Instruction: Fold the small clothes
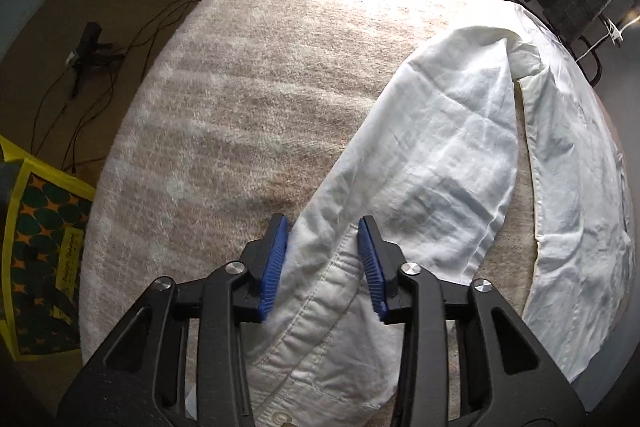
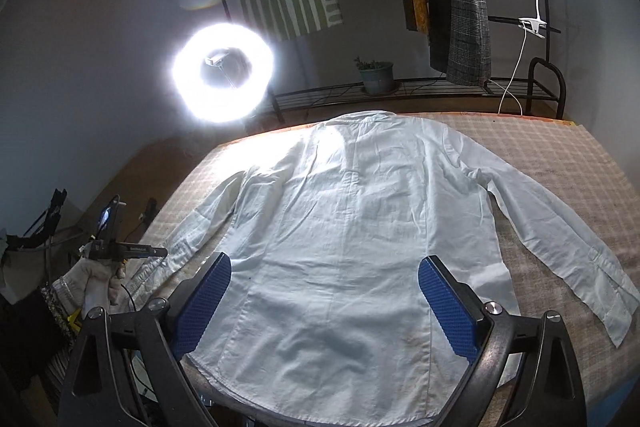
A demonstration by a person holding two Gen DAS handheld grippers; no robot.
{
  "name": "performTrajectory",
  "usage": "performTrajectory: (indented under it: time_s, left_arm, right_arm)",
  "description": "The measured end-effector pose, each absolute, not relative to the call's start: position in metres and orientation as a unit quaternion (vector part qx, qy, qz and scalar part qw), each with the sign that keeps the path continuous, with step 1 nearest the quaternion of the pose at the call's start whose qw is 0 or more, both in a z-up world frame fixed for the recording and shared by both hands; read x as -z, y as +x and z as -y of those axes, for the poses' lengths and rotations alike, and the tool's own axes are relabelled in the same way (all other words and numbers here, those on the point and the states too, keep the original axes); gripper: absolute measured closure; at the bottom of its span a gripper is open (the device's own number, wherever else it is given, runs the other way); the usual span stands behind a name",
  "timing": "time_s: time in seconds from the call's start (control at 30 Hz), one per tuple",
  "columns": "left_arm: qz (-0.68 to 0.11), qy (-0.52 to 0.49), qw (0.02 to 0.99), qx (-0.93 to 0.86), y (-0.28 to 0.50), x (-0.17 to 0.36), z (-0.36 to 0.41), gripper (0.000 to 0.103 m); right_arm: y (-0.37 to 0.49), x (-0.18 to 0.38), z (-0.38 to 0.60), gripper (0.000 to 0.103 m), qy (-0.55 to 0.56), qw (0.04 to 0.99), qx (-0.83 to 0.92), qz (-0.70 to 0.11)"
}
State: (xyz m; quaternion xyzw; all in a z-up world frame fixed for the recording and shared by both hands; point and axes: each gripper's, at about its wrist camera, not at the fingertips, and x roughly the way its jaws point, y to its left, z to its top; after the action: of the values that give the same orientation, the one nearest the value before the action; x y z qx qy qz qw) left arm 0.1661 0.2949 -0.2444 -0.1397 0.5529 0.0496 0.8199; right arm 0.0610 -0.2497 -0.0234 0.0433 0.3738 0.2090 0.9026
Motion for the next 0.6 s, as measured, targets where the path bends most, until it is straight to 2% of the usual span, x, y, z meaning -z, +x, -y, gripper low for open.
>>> performTrajectory:
  time_s: [0.03, 0.07, 0.33, 0.5, 0.6]
  left_arm:
    - [-0.550, -0.145, 0.821, -0.045, 0.167, 0.244, -0.295, 0.083]
    - [-0.549, -0.151, 0.821, -0.043, 0.167, 0.243, -0.296, 0.101]
    - [-0.508, -0.180, 0.842, -0.027, 0.163, 0.217, -0.282, 0.103]
    - [-0.462, -0.180, 0.868, 0.026, 0.160, 0.177, -0.246, 0.103]
    - [-0.442, -0.177, 0.877, 0.067, 0.161, 0.158, -0.219, 0.103]
  right_arm:
    - [0.062, 0.024, 0.248, 0.006, 0.043, 0.903, -0.208, -0.374]
    - [0.062, 0.024, 0.248, 0.006, 0.042, 0.902, -0.209, -0.375]
    - [0.058, 0.025, 0.239, 0.007, 0.031, 0.899, -0.219, -0.378]
    - [0.062, 0.033, 0.237, 0.022, 0.044, 0.886, -0.227, -0.401]
    - [0.060, 0.035, 0.237, 0.026, 0.047, 0.883, -0.230, -0.406]
